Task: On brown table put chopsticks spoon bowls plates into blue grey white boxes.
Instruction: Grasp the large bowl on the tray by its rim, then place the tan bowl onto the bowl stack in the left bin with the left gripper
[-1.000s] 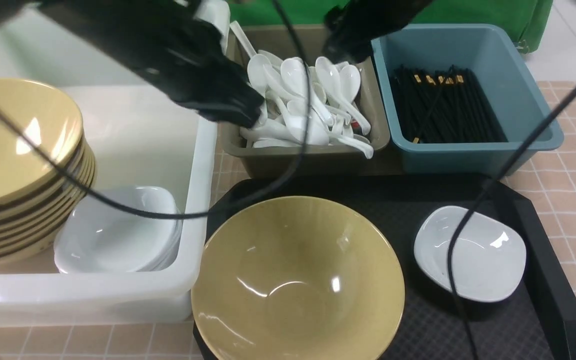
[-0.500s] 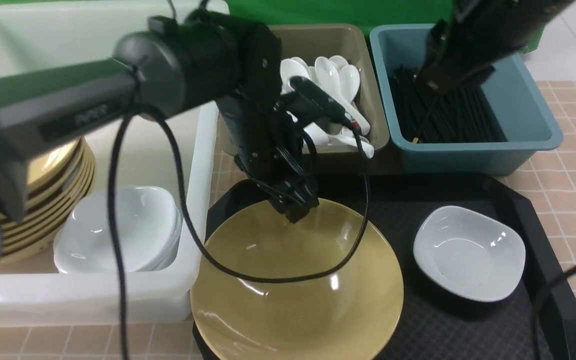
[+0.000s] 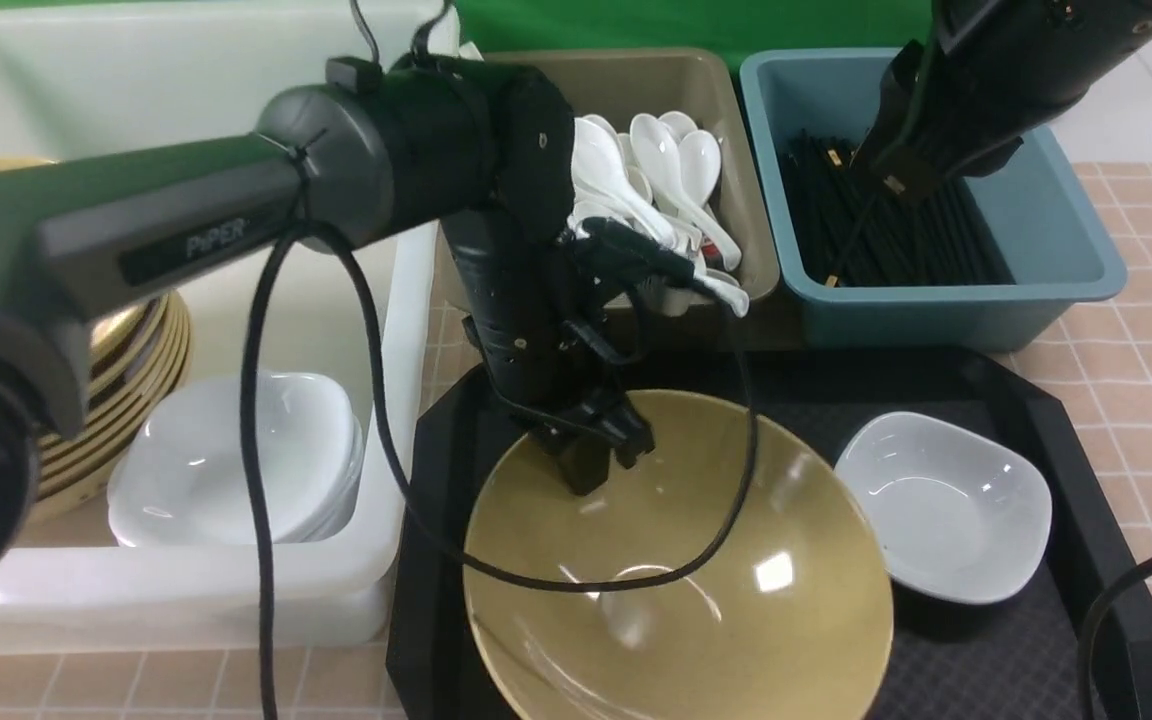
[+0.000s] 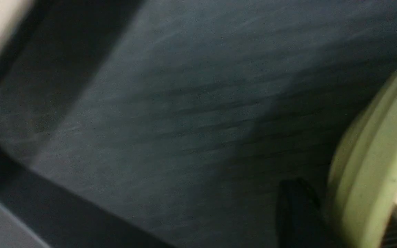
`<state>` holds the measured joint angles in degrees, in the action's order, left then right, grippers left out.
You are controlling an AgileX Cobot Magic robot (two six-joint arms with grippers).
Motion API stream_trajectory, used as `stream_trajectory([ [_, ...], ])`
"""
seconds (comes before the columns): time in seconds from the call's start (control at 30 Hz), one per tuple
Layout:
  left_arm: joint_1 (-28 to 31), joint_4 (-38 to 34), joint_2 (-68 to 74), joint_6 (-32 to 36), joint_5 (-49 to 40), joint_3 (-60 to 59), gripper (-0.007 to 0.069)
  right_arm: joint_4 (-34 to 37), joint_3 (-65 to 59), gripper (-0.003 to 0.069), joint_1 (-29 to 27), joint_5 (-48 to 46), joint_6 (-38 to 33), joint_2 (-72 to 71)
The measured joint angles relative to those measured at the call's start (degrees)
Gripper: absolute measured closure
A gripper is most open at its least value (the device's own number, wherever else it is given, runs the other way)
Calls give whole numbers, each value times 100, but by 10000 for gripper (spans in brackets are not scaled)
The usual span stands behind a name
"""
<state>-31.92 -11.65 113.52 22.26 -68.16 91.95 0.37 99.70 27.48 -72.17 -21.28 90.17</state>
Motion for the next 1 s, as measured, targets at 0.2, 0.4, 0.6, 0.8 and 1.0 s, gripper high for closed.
stream_trajectory([
  [0.2, 291, -477, -708, -83, 39, -18, 618, -6, 0, 538, 88, 6, -25, -78],
  [0.4, 1199, -1255, -1619, -83, -79, -18, 618, -37, 403, 610, 940, -11, -193, -175],
  [0.6, 2752, -1746, -2808, -105, -306, -23, 618, 26, 915, 612, 2025, 344, -453, -175],
  [0.8, 5140, -1694, -3780, -491, -273, -175, 618, 43, 1144, 612, 2628, 713, -676, 40],
  [1.0, 6692, -1662, -3950, -683, 178, -768, 618, 36, 1143, 612, 2702, 716, -740, 346],
])
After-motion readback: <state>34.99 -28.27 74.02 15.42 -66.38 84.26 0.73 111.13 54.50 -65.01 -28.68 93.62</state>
